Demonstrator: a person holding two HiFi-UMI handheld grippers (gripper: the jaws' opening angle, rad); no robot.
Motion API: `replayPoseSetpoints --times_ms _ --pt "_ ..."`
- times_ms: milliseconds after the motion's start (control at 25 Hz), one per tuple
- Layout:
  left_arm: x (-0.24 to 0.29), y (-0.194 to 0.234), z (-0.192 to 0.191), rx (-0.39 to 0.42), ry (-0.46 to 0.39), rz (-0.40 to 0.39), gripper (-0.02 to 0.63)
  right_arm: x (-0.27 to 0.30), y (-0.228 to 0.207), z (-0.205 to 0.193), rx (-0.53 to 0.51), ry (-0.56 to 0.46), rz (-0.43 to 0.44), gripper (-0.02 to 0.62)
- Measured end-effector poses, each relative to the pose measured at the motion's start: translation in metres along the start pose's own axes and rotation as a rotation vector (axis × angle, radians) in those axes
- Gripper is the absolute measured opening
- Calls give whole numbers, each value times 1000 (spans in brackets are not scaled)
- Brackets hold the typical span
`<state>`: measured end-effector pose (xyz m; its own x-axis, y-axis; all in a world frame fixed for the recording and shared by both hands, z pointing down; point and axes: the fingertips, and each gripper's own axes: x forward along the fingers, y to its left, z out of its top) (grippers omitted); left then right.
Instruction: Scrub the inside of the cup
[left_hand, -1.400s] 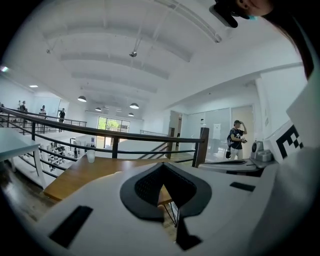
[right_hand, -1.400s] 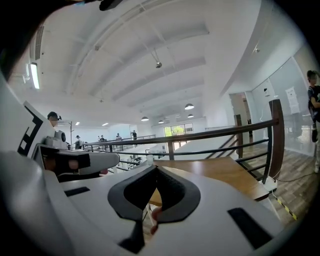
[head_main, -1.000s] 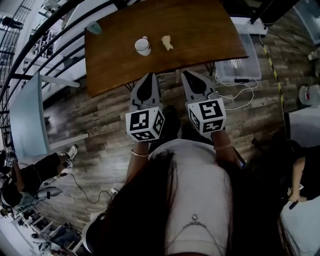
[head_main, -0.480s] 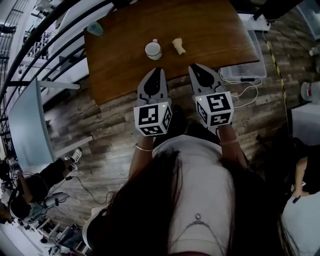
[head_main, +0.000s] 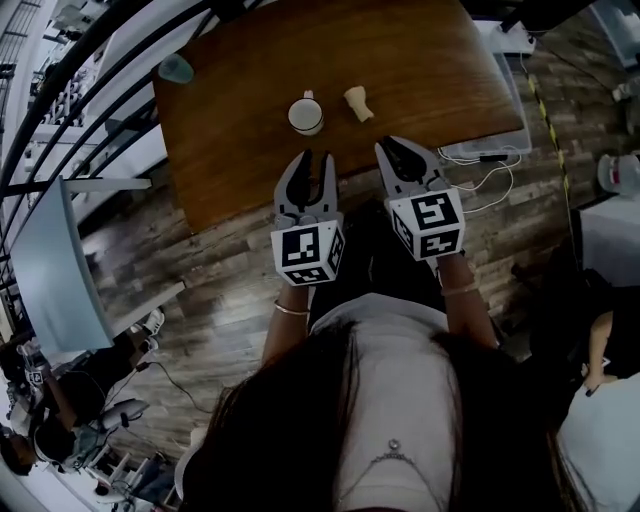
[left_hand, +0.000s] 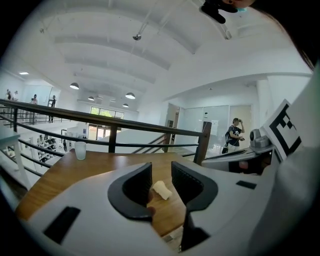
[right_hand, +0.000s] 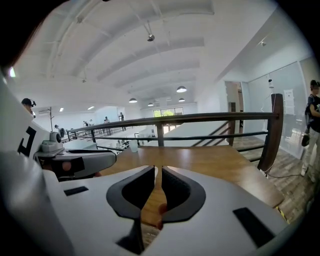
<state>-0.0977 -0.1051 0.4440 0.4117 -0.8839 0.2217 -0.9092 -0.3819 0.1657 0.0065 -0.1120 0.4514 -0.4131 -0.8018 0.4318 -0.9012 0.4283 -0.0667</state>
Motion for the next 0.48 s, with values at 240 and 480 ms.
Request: replayPoseSetpoints --times_ms 240,480 --pt "22 19 -21 -2 18 60 177 32 -13 -13 21 51 45 102" --pt "47 35 -47 -5 51 105 235 63 -24 -28 18 90 75 127"
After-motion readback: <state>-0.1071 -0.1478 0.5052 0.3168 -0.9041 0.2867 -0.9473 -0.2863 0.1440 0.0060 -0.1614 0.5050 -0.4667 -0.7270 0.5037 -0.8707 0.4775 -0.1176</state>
